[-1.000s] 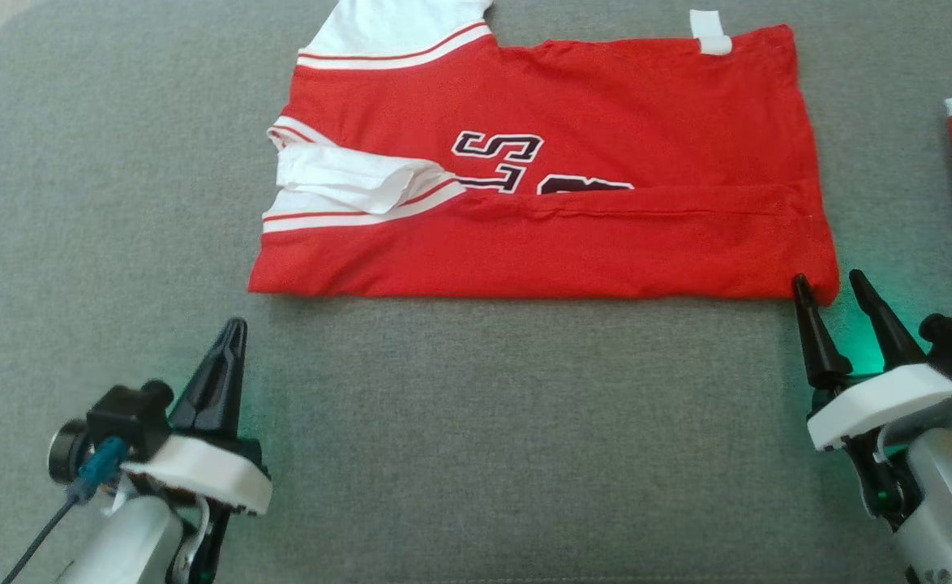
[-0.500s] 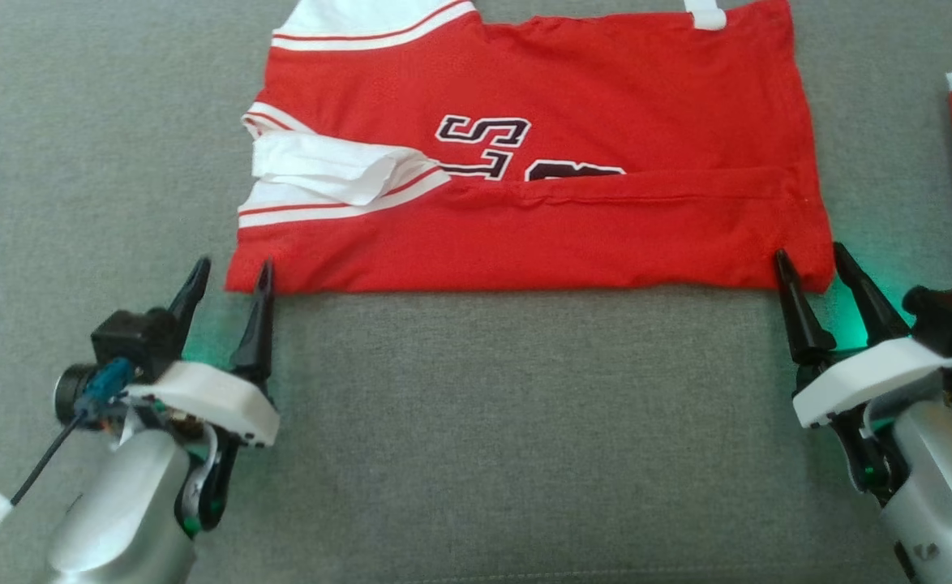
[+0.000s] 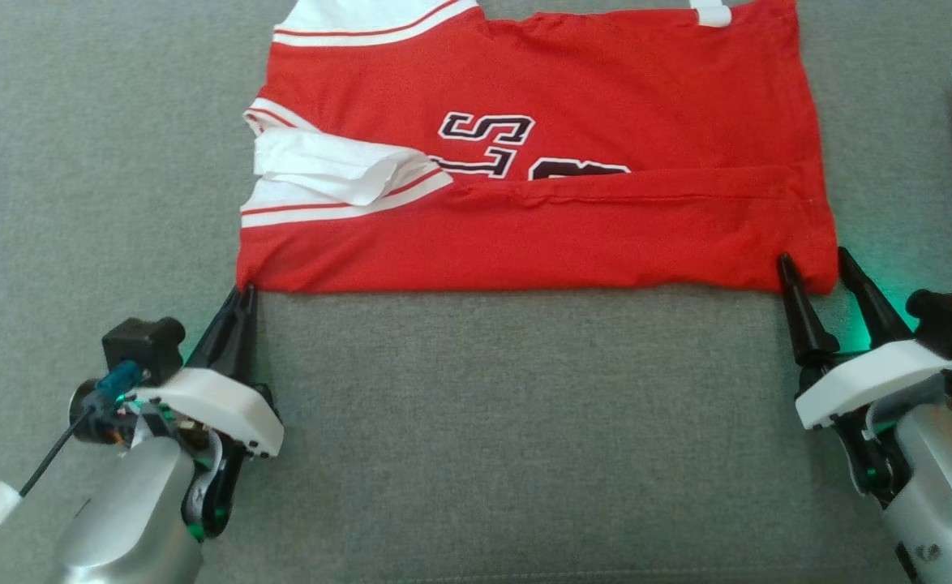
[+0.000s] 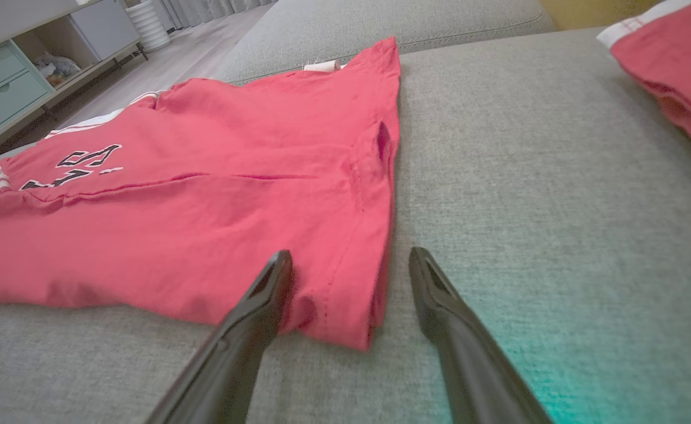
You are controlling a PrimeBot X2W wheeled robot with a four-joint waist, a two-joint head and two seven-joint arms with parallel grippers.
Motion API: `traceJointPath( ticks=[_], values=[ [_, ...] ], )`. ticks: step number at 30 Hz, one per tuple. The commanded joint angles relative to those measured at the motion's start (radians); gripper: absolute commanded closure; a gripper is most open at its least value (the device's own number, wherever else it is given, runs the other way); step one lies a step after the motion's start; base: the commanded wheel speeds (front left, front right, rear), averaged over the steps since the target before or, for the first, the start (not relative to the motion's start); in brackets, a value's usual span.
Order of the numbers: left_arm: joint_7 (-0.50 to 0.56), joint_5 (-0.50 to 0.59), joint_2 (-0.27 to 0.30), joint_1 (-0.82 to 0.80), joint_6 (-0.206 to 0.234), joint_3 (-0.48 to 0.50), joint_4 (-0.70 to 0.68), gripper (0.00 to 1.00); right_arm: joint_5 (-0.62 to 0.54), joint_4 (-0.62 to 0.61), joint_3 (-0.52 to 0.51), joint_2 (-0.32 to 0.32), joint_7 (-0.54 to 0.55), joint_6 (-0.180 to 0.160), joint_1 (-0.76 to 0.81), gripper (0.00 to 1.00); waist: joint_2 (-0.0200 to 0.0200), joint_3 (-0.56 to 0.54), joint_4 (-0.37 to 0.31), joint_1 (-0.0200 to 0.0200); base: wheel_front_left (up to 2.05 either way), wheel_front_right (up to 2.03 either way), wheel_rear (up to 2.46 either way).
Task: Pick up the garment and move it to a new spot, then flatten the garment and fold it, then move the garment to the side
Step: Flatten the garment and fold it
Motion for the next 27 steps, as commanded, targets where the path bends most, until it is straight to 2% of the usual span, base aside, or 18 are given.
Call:
traceJointPath(
  ticks=[1, 6, 13, 14, 15, 16, 21, 27],
  values=[
    [-0.011, -0.006, 0.025, -0.037, -0.006, 0.031, -0.012, 1.00, 0.008, -0.014, 0.010, -0.015, -0.011, -0.001, -0.011, 0.00, 0.0000, 0.000, 0.005, 0.0000, 0.00, 0.00, 0.00],
    [-0.056, 0.005, 0.022, -0.064, -0.043, 0.019, -0.008, 1.00, 0.011, -0.005, 0.008, -0.019, -0.011, -0.001, -0.020, 0.00, 0.0000, -0.001, 0.018, 0.0000, 0.00, 0.00, 0.00],
    [-0.111, 0.014, 0.021, -0.068, -0.053, 0.020, -0.002, 1.00, 0.009, 0.031, 0.010, -0.016, -0.011, -0.001, -0.021, 0.00, 0.0000, -0.011, 0.025, 0.0000, 0.00, 0.00, 0.00],
    [-0.113, 0.013, 0.021, -0.066, -0.054, 0.021, -0.002, 1.00, 0.004, 0.046, 0.021, -0.016, -0.011, -0.001, -0.021, 0.03, 0.0000, -0.013, 0.026, 0.0000, 0.00, 0.00, 0.00],
    [-0.115, 0.012, 0.022, -0.063, -0.054, 0.021, -0.003, 1.00, 0.000, 0.060, 0.031, -0.017, -0.011, -0.001, -0.022, 0.36, 0.0000, -0.016, 0.027, 0.0000, 0.00, 0.00, 0.00],
    [-0.116, 0.011, 0.023, -0.060, -0.054, 0.021, -0.003, 1.00, 0.000, 0.070, 0.041, -0.015, -0.011, -0.001, -0.024, 1.00, 0.0000, -0.020, 0.028, 0.0000, 0.00, 0.00, 0.00],
    [-0.117, -0.001, 0.027, -0.033, -0.056, 0.020, -0.005, 1.00, 0.019, 0.108, 0.072, -0.014, -0.011, -0.001, -0.024, 1.00, 0.0000, -0.045, 0.033, 0.0000, 0.00, 0.00, 0.00],
    [-0.102, -0.023, 0.041, 0.039, -0.057, 0.014, -0.031, 1.00, 0.045, 0.084, 0.077, -0.056, -0.011, -0.001, 0.032, 1.00, 0.0000, -0.110, 0.032, 0.0000, 0.00, 0.00, 0.00]
  ],
)
